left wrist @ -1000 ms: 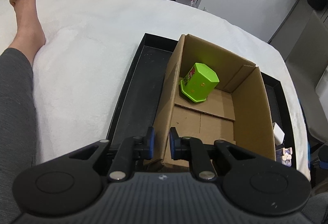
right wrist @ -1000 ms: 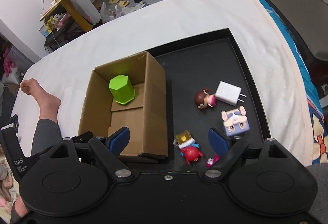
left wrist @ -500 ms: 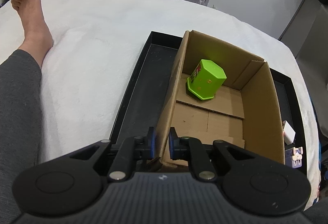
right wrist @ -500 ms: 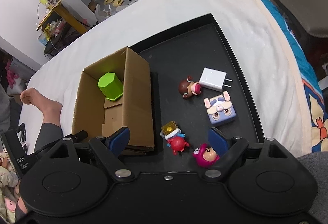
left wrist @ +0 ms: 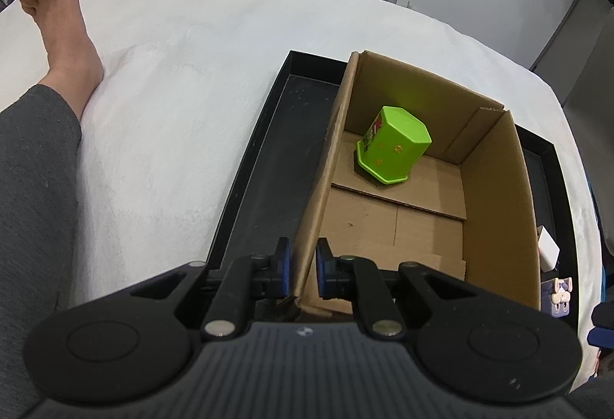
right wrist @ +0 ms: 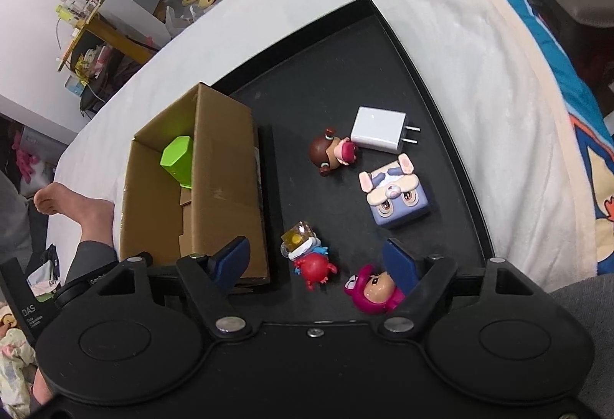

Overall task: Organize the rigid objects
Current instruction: 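Move the right gripper back to the tray and grasp the pink figure, then carry the pink figure with the right gripper over the box, then open the right gripper to release the pink figure into the box, then move the right gripper to the lavender bunny cube and grasp it, then lift the lavender bunny cube with the right gripper and carry it over the box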

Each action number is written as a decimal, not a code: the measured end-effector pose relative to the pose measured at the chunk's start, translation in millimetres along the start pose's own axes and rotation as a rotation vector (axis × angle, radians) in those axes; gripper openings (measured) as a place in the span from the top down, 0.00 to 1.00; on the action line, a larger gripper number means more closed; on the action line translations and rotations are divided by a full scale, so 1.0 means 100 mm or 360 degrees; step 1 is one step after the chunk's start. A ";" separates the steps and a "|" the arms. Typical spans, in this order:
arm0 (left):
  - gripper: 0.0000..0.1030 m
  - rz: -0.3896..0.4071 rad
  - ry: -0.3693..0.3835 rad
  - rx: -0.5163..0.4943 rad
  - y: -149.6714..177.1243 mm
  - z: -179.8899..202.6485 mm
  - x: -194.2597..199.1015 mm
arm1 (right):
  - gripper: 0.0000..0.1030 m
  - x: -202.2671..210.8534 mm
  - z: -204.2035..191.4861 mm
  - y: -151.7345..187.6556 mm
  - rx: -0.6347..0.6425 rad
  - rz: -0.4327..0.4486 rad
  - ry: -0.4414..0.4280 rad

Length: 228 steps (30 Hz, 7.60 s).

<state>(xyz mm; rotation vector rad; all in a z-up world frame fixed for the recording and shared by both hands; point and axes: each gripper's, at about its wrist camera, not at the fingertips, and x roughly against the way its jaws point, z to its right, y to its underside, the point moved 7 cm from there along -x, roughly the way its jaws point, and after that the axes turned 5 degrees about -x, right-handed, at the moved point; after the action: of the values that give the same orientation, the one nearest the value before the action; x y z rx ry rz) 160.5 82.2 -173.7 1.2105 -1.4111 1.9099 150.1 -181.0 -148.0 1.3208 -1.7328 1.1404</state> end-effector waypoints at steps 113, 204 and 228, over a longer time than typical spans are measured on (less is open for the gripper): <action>0.82 0.0043 0.0345 0.0127 0.01 -0.23 -0.08 | 0.51 -0.77 -1.79 -0.26 0.0514 0.0096 0.0212; 0.83 0.0073 0.0181 0.0170 0.00 -0.31 -0.04 | 0.53 -0.73 0.33 -0.14 0.0159 -0.0075 0.0582; 0.82 0.0072 0.0238 0.0128 0.02 -0.25 -0.01 | 0.55 -0.28 0.05 -0.19 0.0180 0.0033 0.0495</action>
<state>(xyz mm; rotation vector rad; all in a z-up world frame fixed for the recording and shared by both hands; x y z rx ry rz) 149.8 104.8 -177.5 1.0549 -1.3051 2.0595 175.9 -176.9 -169.7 1.1221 -1.4770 1.3921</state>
